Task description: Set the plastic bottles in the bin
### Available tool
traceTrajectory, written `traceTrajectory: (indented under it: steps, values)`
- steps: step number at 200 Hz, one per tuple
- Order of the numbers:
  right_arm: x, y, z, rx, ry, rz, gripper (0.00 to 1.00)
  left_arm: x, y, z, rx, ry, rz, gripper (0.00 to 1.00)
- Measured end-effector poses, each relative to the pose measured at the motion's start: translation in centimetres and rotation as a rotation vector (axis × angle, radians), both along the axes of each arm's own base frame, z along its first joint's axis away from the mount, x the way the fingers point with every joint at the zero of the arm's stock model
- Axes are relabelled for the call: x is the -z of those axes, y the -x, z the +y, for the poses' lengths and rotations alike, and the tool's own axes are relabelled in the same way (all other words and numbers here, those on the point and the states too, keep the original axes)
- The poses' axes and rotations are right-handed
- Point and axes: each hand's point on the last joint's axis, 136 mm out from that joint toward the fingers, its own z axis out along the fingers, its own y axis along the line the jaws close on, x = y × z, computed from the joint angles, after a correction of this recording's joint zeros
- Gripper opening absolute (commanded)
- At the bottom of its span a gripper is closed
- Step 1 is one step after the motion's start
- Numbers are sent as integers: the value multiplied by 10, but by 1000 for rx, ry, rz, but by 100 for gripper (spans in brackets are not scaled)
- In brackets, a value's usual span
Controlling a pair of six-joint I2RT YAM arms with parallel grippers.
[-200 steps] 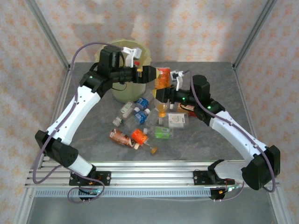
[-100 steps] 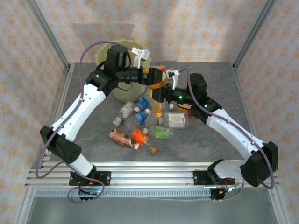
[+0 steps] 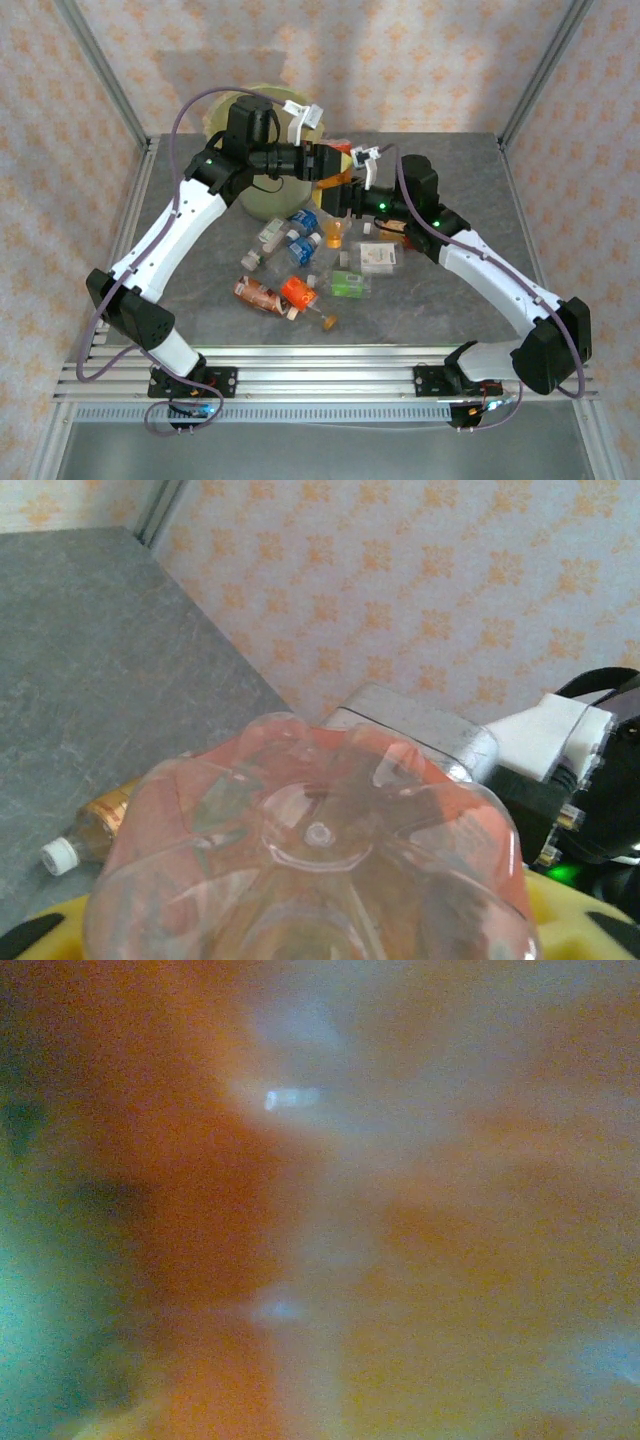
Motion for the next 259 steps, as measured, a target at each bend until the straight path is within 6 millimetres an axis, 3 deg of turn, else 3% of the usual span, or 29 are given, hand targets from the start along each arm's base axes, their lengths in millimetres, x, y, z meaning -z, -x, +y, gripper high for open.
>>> traceTrajectory:
  steps: [55,81,109,176,222,259]
  values:
    - [0,-1,-1,16,18,-25,100,2,-4,4,-35,-17,-2,40]
    - [-1,1,-8,47,41,-31,99,0,-9,12,-94,-46,-22,40]
    - [-8,6,-21,103,64,-51,99,-21,-17,31,-192,-70,-94,40]
    - [-34,15,-65,308,73,-95,99,-87,-61,119,-604,-145,-345,40]
    - [-9,3,-97,510,151,4,99,-124,-98,174,-874,-225,-494,40]
    - [15,-4,-117,631,222,94,99,-123,-138,200,-1010,-325,-536,40]
